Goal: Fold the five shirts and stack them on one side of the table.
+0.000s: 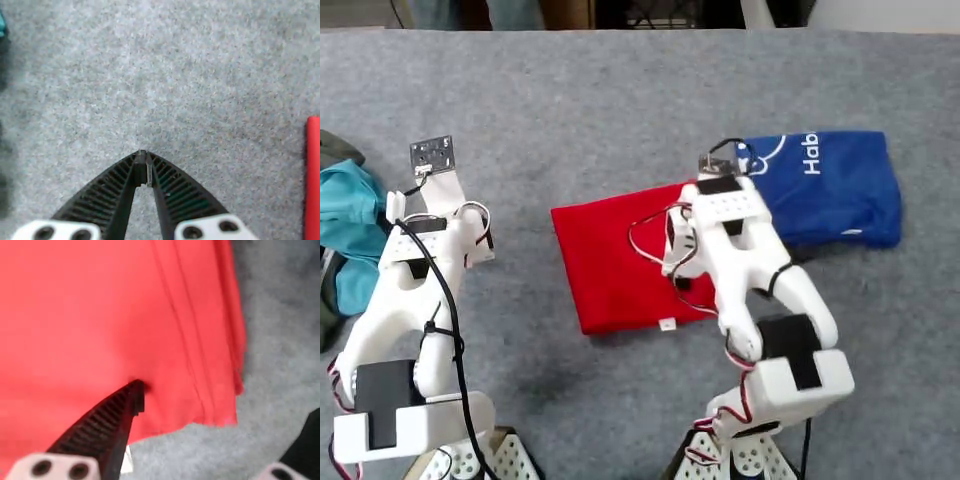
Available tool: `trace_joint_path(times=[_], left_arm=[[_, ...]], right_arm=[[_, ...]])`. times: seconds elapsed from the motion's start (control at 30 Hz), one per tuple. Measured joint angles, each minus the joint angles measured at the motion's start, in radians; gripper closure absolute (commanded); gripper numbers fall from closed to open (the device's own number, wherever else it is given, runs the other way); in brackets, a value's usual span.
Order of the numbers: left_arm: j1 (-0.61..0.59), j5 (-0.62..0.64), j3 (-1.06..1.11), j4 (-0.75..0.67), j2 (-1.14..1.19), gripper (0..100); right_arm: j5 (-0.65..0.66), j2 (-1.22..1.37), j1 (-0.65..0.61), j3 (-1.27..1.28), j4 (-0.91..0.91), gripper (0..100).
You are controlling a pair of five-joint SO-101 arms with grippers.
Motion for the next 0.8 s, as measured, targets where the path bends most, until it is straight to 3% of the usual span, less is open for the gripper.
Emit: trace_joint_path(times=[0.17, 0.37, 0.53, 0.8], left_arm=[[0.0, 0.0, 0.0, 0.0, 0.0, 97], [0.0, 0.0, 0.0, 0.0, 0.0, 97], [0.0, 0.0, 0.0, 0.012, 0.0, 97], [0.0, 0.0, 0.0, 0.012, 0.0, 97]], right_arm=[[-0.014, 0.06, -0.003, 0.0, -0.049, 56.1], [-0.002, 0.109, 0.041, -0.003, -0.081, 81.4], [0.049, 0.117, 0.052, -0.005, -0.081, 95.4], [0.049, 0.117, 0.072, -0.005, -0.074, 98.5]])
